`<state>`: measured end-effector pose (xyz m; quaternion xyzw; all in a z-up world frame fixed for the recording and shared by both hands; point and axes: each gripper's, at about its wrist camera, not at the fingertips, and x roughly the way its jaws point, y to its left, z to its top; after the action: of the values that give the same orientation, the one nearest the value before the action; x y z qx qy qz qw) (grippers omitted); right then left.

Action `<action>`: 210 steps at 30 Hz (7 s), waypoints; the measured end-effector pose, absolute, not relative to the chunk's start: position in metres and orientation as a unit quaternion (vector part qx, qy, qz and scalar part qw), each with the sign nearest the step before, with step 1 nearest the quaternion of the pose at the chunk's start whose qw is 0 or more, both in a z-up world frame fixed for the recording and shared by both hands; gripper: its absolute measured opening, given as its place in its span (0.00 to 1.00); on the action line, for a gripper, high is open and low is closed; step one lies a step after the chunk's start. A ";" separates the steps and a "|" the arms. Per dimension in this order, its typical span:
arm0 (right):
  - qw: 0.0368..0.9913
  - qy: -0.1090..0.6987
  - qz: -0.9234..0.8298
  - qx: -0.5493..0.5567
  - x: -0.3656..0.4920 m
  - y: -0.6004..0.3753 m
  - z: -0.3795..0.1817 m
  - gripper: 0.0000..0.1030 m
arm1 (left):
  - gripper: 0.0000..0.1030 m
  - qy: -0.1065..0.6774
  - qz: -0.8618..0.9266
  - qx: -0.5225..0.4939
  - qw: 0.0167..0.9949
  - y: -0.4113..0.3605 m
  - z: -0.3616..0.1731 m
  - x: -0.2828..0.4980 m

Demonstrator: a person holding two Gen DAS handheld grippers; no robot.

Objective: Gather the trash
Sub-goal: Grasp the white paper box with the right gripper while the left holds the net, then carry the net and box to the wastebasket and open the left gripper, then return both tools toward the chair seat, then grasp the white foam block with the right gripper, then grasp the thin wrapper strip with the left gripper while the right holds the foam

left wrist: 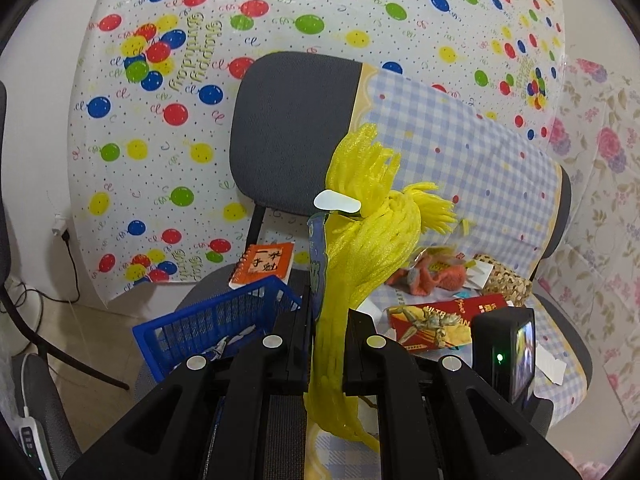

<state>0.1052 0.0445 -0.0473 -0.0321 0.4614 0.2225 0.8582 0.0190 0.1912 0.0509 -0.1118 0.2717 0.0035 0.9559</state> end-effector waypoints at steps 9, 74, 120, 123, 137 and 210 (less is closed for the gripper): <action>0.887 0.398 0.234 -0.026 0.080 0.001 0.012 0.03 | 0.10 0.269 0.005 -0.091 0.959 0.169 0.074 -0.007; 0.871 0.460 -0.122 0.125 -0.182 -0.431 -0.067 0.32 | 0.60 0.446 -0.358 0.076 0.817 -0.255 -0.084 -0.092; 0.919 0.387 0.079 -0.004 -0.007 -0.228 0.033 0.53 | 0.76 0.327 -0.046 0.038 0.943 0.020 0.022 0.023; 0.915 0.393 0.093 -0.001 0.011 -0.212 0.026 0.53 | 0.76 0.325 -0.029 0.032 0.945 0.036 0.024 0.033; 0.887 0.408 0.211 -0.049 0.098 -0.075 0.000 0.39 | 0.76 0.321 0.045 -0.012 0.946 0.140 0.027 0.044; 0.957 0.286 0.037 0.029 0.047 -0.264 0.081 0.24 | 0.00 0.272 -0.060 0.007 0.960 0.027 0.063 0.101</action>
<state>0.0474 -0.2639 0.0808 0.0289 0.2863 0.0375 0.9570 0.1013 0.0268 0.0630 0.0067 0.2722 -0.0595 0.9604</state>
